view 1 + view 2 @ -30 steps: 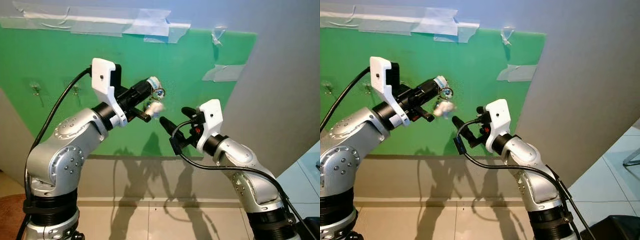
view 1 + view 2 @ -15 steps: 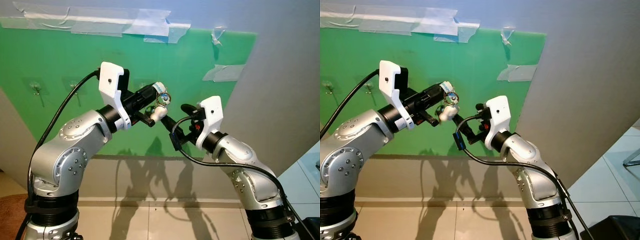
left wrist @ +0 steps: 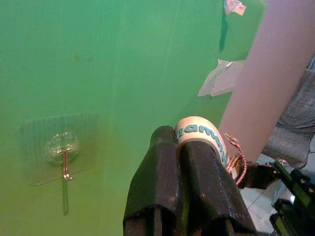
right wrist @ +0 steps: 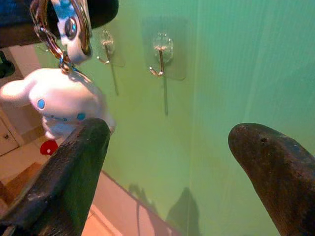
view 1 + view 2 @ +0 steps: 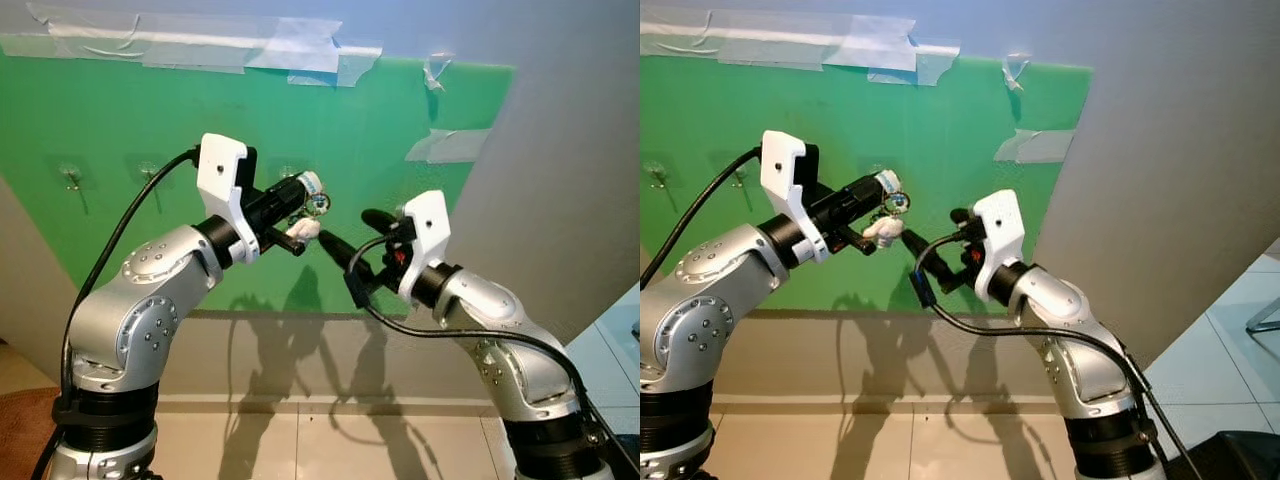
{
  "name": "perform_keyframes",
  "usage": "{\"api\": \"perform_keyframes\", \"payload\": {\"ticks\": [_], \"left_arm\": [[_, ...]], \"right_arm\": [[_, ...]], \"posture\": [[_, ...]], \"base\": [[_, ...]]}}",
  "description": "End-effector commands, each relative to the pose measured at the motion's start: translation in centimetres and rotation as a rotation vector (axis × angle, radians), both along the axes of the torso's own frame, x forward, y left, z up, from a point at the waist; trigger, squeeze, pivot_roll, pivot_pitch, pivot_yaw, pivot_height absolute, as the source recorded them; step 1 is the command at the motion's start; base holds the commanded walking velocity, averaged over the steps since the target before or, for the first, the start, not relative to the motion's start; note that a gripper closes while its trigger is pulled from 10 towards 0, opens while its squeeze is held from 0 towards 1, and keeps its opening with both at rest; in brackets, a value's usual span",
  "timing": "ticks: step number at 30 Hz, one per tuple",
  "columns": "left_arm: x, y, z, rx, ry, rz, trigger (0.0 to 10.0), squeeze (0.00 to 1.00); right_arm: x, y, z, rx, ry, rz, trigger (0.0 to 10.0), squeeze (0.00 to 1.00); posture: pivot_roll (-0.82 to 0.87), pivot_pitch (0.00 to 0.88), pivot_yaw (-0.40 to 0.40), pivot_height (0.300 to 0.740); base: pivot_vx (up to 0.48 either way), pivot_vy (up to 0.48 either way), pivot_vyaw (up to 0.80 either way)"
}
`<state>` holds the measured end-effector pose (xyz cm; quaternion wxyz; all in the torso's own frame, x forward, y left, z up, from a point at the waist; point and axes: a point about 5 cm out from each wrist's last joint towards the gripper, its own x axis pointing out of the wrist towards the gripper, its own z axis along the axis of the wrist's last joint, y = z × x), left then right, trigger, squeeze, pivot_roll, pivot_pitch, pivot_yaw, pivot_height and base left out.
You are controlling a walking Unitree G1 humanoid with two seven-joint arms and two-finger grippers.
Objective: Hang keys on a hook
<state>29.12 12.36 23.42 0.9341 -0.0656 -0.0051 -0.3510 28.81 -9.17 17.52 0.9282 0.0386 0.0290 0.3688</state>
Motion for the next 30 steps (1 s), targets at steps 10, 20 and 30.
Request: {"api": "perform_keyframes", "payload": {"ticks": [10,20,30], "left_arm": [[0.2,0.0,0.0,0.027,-0.017,-0.005,0.0,0.00],[0.2,-0.2,-0.2,0.038,-0.016,-0.015,0.0,0.00],[0.2,-0.3,-0.3,0.042,-0.018,-0.021,0.0,0.00]], "right_arm": [[-1.9,-0.4,-1.1,-0.038,0.045,0.099,10.0,0.00],[-1.9,-0.1,-0.2,0.002,0.040,0.117,10.0,0.00],[-1.4,0.2,0.7,0.025,0.011,0.098,10.0,0.00]], "posture": [[-0.01,0.000,0.007,0.740],[0.00,0.000,0.007,0.740],[0.00,0.000,0.005,0.740]], "base": [[0.000,0.000,0.00],[0.000,0.000,0.00],[0.000,0.000,0.00]]}}
